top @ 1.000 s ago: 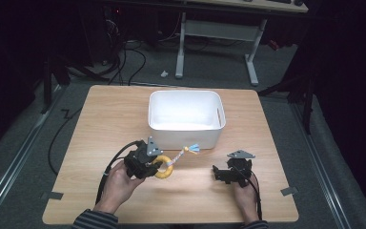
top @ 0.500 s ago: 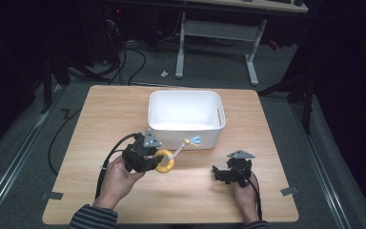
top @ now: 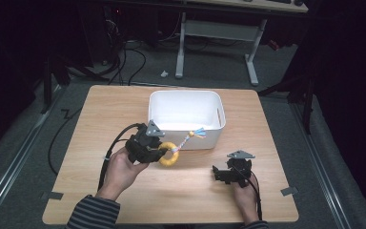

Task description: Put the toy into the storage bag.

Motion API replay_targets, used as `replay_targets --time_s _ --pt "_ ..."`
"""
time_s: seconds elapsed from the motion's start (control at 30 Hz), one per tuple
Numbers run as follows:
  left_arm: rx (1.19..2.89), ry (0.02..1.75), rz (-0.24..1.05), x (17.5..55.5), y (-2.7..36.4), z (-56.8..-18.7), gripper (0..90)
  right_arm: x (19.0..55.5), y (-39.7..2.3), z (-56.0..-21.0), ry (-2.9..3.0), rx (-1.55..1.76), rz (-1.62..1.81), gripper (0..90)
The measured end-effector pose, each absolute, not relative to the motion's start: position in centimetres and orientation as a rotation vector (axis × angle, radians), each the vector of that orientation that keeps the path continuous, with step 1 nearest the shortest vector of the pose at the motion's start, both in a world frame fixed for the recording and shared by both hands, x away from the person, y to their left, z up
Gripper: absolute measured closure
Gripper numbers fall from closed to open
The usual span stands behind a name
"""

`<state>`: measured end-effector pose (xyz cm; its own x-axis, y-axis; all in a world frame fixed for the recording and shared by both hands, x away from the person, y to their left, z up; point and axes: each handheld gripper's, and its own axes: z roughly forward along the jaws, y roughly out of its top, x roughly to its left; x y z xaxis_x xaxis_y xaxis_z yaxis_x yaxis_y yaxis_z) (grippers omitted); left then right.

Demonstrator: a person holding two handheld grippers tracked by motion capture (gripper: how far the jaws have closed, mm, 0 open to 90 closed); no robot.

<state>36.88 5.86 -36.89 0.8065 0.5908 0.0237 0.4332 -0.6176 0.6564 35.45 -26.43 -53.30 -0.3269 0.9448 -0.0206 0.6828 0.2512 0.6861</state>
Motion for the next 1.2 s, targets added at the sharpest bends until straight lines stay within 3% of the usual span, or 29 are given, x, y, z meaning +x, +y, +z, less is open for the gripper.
replay_targets --time_s 0.73,1.2 --pt "2.251 0.805 0.254 40.9 5.1 -34.1 68.7 35.4 -26.4 -53.3 2.110 1.464 0.822 4.5" --pt "2.222 0.887 0.258 43.7 5.2 -34.3 68.7 35.4 -26.4 -53.3 2.110 1.465 0.822 4.5"
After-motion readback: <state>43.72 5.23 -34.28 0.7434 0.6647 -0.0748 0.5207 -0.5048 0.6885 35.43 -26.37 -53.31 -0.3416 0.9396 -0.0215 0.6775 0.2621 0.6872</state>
